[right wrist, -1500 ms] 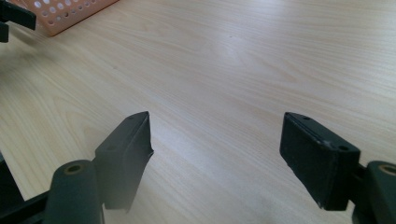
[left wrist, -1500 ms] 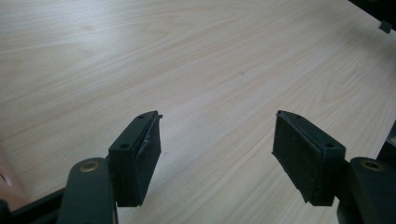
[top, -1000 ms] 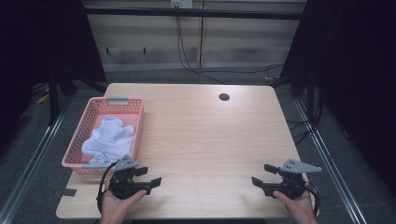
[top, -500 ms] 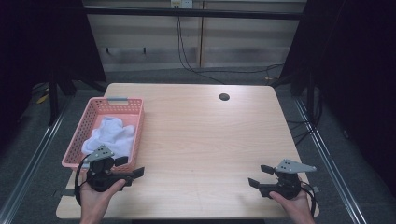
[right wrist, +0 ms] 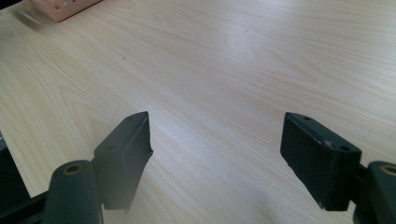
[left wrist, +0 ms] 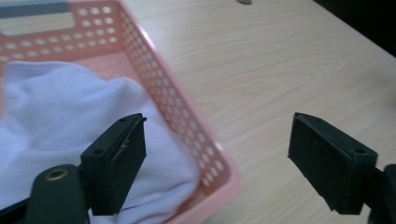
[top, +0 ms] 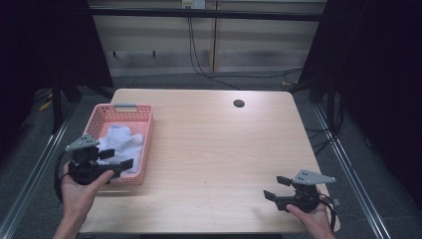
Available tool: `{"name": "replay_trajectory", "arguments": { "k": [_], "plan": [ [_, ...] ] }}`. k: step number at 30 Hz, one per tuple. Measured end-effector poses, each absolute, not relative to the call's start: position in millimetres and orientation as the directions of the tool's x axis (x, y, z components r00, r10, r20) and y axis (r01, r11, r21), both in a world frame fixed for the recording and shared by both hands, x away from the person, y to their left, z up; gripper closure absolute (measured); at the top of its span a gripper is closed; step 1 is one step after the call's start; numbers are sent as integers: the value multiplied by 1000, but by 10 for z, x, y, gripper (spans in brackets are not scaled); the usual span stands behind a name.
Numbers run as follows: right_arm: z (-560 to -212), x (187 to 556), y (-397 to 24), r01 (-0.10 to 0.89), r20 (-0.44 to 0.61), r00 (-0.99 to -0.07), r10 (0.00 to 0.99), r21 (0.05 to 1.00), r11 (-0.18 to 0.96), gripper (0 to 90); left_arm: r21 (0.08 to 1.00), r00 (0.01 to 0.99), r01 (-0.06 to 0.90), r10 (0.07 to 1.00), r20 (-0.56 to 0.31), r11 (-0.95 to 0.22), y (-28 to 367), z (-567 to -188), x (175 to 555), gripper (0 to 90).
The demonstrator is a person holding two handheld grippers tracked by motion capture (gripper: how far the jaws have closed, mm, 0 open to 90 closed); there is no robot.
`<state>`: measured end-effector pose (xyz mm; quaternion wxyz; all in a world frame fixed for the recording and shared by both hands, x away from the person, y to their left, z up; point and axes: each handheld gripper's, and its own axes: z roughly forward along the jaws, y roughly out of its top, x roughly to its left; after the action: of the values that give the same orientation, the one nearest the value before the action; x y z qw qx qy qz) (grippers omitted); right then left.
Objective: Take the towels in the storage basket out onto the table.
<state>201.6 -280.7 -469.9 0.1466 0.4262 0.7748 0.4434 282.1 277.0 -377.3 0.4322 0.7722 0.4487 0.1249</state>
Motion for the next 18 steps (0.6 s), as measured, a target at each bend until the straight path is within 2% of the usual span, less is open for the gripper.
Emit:
{"name": "replay_trajectory", "arguments": {
  "k": [5,7,10,15,18],
  "plan": [
    [-4701,2016,-2796,530,152,-595,789,812,244,247,757,511,609,847,-147,-236,2927,-3721,3005,238],
    [-4700,2015,-2787,530,151,-597,788,812,246,247,710,488,659,859,-151,-249,3011,-3721,3167,215],
    [-4700,2011,-2782,527,147,-603,784,811,253,247,680,463,683,878,-118,-269,3086,-3744,3299,213],
    [-4708,2025,-2782,532,151,-600,786,809,251,247,624,445,733,884,-142,-269,3156,-3825,3513,178],
    [-4709,2029,-2777,534,155,-599,786,808,248,247,602,437,747,891,-124,-283,3147,-3861,3591,166]
  ]
}}
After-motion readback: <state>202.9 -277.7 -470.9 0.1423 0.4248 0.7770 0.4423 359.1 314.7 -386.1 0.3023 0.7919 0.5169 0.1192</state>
